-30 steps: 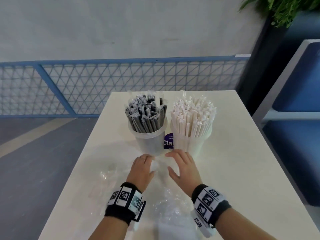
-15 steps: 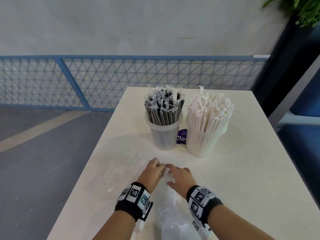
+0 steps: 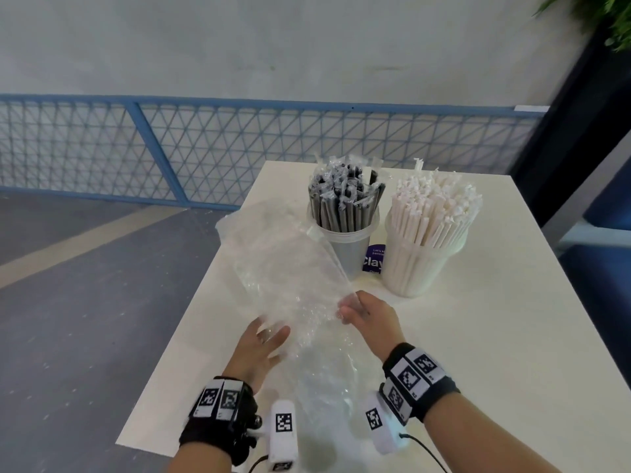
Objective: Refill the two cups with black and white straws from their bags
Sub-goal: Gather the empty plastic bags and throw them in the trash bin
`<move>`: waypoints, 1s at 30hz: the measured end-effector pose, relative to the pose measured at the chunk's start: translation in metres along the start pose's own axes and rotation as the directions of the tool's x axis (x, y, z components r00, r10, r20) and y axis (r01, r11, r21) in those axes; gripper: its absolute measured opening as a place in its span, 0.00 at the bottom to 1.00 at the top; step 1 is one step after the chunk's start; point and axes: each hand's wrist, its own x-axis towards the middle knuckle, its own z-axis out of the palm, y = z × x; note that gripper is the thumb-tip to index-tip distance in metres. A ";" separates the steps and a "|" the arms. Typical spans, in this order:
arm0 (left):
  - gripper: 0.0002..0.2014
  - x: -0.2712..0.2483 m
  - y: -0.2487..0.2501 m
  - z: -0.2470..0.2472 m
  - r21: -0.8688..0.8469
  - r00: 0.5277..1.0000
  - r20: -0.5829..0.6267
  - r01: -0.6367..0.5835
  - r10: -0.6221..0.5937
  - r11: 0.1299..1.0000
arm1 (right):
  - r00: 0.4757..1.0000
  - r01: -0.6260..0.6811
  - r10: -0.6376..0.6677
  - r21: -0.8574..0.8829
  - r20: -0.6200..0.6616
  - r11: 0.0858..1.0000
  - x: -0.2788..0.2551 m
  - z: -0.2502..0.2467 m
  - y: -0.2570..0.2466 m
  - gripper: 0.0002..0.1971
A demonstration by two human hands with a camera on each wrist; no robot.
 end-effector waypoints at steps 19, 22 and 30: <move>0.18 -0.013 0.017 -0.013 -0.028 0.977 0.158 -0.140 0.143 0.990 | 0.945 -0.206 0.095 0.344 0.311 0.916 -0.009 -0.005 -0.001 0.19; 0.23 -0.011 0.013 -0.011 -0.076 0.992 0.097 -0.075 0.083 0.994 | 0.935 -0.317 0.181 0.494 0.304 0.810 -0.012 -0.001 0.003 0.18; 0.15 -0.015 0.024 -0.008 0.046 0.945 0.292 0.138 -0.145 0.989 | 0.970 -0.230 0.182 0.374 0.159 0.899 -0.006 -0.017 0.013 0.15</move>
